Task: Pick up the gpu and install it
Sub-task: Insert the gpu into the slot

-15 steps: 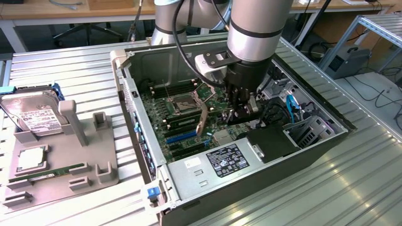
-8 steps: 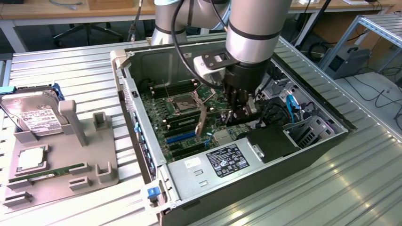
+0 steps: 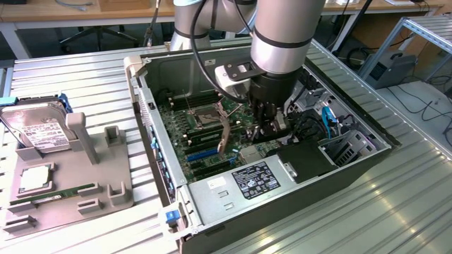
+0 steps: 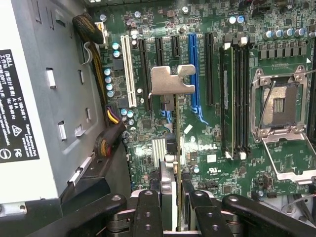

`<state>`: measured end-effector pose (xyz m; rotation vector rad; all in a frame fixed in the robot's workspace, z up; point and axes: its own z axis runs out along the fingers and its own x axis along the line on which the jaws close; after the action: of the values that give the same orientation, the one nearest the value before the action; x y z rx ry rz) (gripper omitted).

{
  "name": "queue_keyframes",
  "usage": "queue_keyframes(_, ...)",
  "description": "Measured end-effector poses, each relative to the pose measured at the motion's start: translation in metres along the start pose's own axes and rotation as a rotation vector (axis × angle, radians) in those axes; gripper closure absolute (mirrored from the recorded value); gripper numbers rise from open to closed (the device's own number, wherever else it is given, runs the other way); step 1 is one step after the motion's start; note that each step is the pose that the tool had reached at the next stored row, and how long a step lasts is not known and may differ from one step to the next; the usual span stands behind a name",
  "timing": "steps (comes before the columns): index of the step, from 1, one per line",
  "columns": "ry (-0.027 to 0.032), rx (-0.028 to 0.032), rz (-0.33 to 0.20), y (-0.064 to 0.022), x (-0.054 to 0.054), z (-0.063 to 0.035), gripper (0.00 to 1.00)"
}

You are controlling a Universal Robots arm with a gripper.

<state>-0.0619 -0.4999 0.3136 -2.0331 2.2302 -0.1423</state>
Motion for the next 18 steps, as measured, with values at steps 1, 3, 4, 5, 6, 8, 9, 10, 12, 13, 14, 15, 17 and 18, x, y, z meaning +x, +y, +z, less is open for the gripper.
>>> queue_keyframes(1, 0.0001, -0.0001, 0.000, 0.0004, 0.0000, 0.0004, 0.73)
queue_keyframes(3, 0.0001, -0.0001, 0.000, 0.0010, 0.0001, 0.0009, 0.73)
queue_keyframes(4, 0.0000, 0.0000, 0.000, 0.0015, 0.0001, 0.0012, 0.73)
queue_keyframes(5, 0.0000, 0.0000, 0.000, 0.0018, 0.0002, 0.0014, 0.73)
queue_keyframes(6, 0.0001, 0.0000, 0.000, 0.0024, 0.0002, 0.0018, 0.73)
queue_keyframes(8, 0.0001, 0.0000, 0.000, 0.0035, 0.0004, 0.0026, 0.73)
queue_keyframes(9, 0.0001, -0.0001, 0.000, 0.0038, 0.0004, 0.0028, 0.73)
queue_keyframes(10, 0.0000, -0.0001, 0.000, 0.0042, 0.0004, 0.0031, 0.73)
queue_keyframes(12, 0.0000, 0.0000, 0.000, 0.0049, 0.0005, 0.0037, 0.73)
queue_keyframes(13, 0.0000, 0.0000, 0.000, 0.0052, 0.0005, 0.0041, 0.73)
queue_keyframes(14, 0.0000, 0.0000, 0.000, 0.0055, 0.0006, 0.0043, 0.73)
queue_keyframes(15, 0.0000, -0.0001, 0.000, 0.0058, 0.0006, 0.0047, 0.73)
queue_keyframes(17, 0.0001, -0.0001, 0.000, 0.0063, 0.0007, 0.0052, 0.73)
queue_keyframes(18, 0.0000, 0.0000, 0.000, 0.0066, 0.0007, 0.0055, 0.73)
